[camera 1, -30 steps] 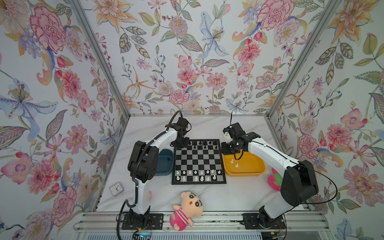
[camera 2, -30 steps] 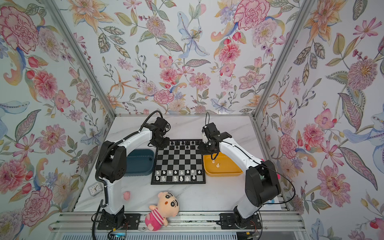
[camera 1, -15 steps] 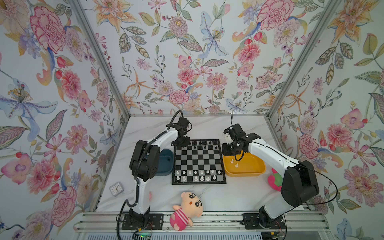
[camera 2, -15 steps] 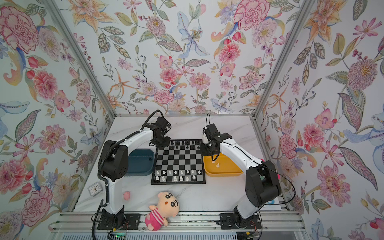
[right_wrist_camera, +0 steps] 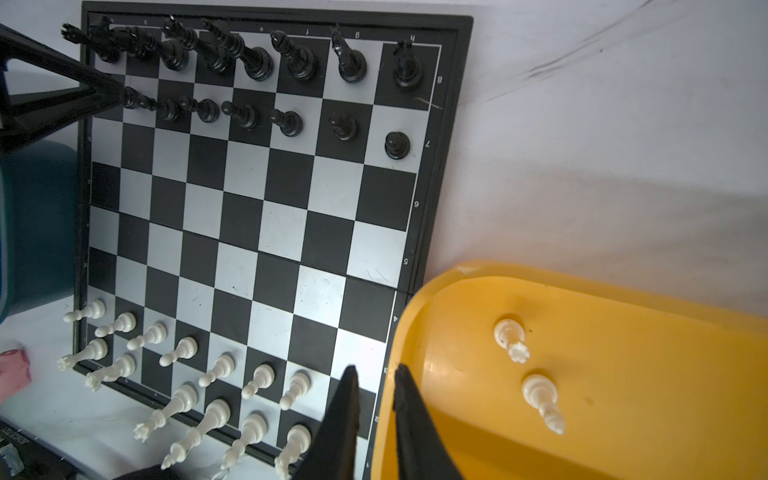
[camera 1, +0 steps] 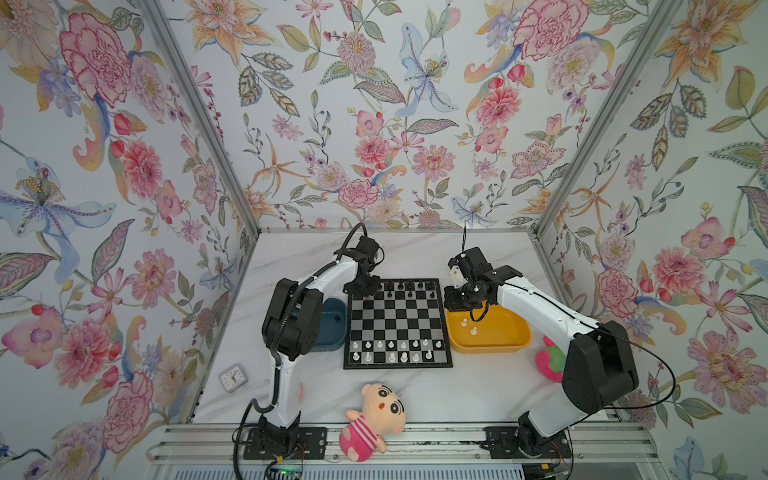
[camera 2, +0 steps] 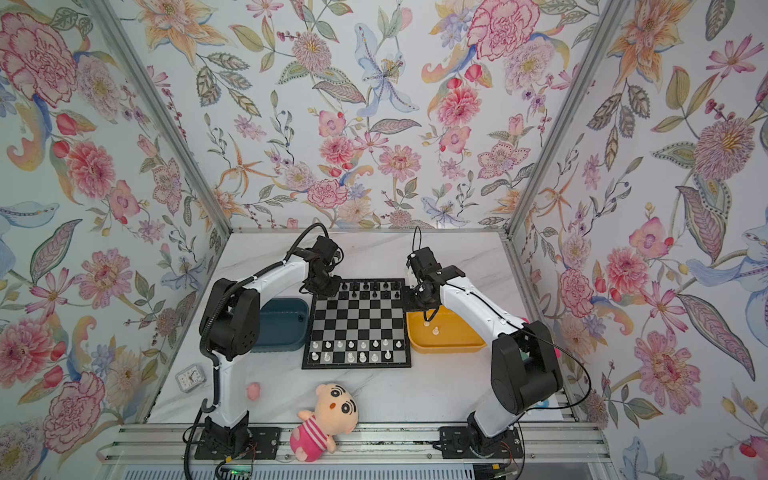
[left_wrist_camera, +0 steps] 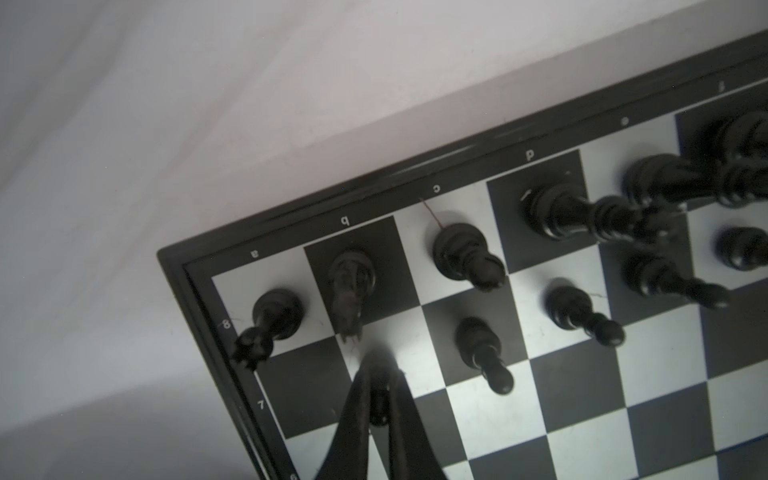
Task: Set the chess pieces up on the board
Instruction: 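Lower the black pawn onto the empty square and open the left gripper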
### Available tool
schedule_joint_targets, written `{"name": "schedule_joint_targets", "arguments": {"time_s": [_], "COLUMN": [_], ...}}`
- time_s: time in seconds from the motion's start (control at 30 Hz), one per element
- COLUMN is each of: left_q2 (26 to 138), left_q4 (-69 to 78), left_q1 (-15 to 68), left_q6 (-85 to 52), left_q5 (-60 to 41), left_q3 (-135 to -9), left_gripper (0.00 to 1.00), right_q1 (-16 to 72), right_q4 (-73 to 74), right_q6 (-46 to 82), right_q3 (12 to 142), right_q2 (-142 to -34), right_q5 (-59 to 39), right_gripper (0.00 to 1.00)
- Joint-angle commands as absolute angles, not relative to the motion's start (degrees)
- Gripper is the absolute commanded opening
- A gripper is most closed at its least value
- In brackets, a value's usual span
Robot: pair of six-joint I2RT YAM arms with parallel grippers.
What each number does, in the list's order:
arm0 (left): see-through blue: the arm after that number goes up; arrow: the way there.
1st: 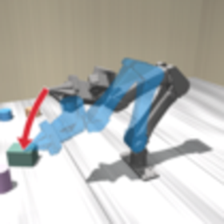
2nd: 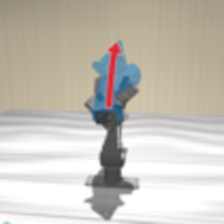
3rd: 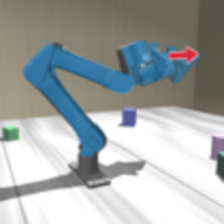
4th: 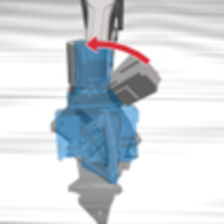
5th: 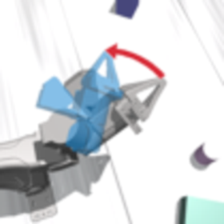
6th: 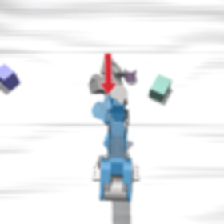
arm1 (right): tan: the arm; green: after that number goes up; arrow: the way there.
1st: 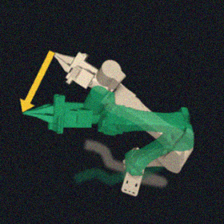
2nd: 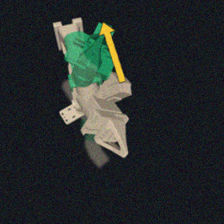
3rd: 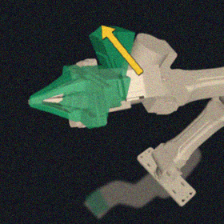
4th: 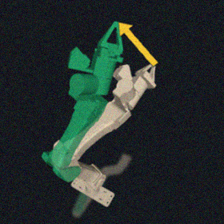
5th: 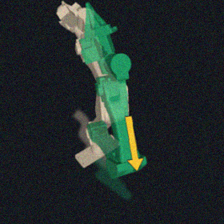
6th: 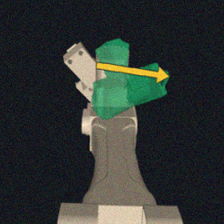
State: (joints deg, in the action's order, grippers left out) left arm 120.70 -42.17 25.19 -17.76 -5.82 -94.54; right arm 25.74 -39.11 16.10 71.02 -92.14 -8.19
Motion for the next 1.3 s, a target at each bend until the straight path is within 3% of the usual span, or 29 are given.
{"name": "schedule_joint_targets", "arguments": {"time_s": [0.0, 0.83, 1.27], "left_q2": [121.56, 121.75, 121.99], "left_q4": [-42.36, -42.08, -42.54], "left_q1": [25.8, 25.75, 25.73], "left_q6": [-17.23, -17.4, -17.23], "left_q5": [-6.77, -7.32, -6.86], "left_q3": [-95.89, -95.01, -94.94], "left_gripper": [0.0, 0.01, 0.15], "right_q1": [25.4, 25.4, 25.35], "right_q4": [-38.89, -38.85, -38.87], "right_q6": [16.79, 16.79, 16.78], "right_q3": [70.15, 70.18, 70.17], "right_q2": [-90.7, -90.88, -90.92], "right_q5": [-8.26, -8.47, -8.59], "right_gripper": [0.19, 0.19, 0.19]}}
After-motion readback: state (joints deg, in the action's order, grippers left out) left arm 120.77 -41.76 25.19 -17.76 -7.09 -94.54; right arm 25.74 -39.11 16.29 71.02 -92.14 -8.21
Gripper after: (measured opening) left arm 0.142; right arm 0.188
